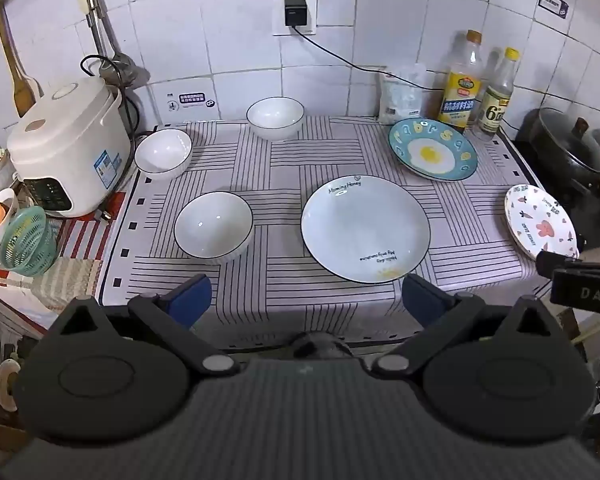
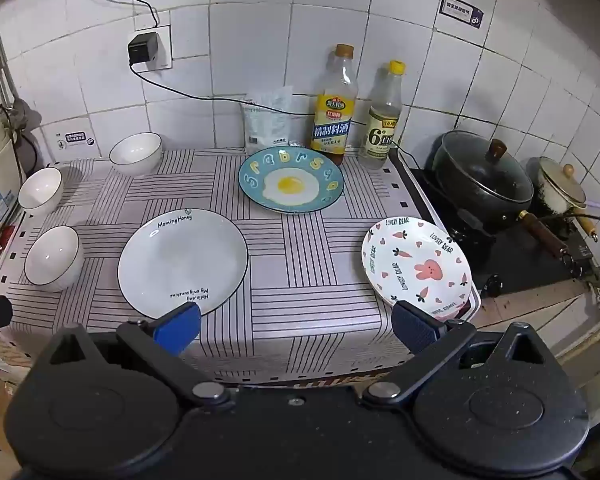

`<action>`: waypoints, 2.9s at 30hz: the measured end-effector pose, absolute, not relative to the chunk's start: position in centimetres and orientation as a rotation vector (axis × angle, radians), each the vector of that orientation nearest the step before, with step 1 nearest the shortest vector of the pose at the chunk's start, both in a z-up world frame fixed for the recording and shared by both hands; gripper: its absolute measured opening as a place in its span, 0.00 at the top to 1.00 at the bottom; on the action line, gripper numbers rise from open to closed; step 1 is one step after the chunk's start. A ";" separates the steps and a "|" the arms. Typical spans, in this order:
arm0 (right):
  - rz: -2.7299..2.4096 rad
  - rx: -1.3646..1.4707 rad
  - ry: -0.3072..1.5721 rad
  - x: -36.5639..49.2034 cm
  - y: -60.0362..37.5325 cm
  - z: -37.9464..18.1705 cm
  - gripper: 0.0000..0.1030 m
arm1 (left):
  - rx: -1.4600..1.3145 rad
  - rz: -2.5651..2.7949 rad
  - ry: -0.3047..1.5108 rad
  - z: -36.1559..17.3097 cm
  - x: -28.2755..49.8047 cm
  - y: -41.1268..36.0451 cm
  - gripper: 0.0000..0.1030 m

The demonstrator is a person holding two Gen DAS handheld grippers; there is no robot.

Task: Organize plates and bowls
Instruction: 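Move both grippers toward the rim of the large white plate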

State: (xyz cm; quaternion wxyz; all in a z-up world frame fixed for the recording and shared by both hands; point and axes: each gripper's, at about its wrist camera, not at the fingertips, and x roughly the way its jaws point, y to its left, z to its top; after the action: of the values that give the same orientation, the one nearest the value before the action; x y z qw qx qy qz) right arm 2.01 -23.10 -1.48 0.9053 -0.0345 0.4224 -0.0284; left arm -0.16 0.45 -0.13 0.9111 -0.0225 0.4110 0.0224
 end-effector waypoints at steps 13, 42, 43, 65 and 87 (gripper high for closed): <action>-0.074 -0.096 0.852 1.2 -24.1 -1.6 0.00 | -0.013 0.031 0.866 -0.1 -1.0 -2.4 0.02; -0.080 -0.148 0.845 0.7 -24.1 -1.6 0.00 | -0.020 0.055 0.856 -1.2 -1.0 -2.4 0.01; -0.080 -0.147 0.844 0.7 -24.1 -1.7 0.00 | -0.015 0.055 0.855 -1.2 -1.1 -2.5 0.01; -0.089 -0.154 0.847 0.8 -23.9 -2.3 0.00 | 0.002 0.058 0.862 -1.8 -1.0 -3.1 0.01; -0.119 -0.171 0.831 0.7 -24.3 -2.6 0.00 | -0.005 0.068 0.873 -2.2 -0.4 -2.5 0.00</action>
State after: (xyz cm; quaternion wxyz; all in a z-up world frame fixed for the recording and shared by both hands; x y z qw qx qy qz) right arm 0.72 -24.30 -2.58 0.9096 -0.0827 0.4031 -0.0578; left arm -0.44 -2.53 -2.17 0.9057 -0.0023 0.4225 0.0330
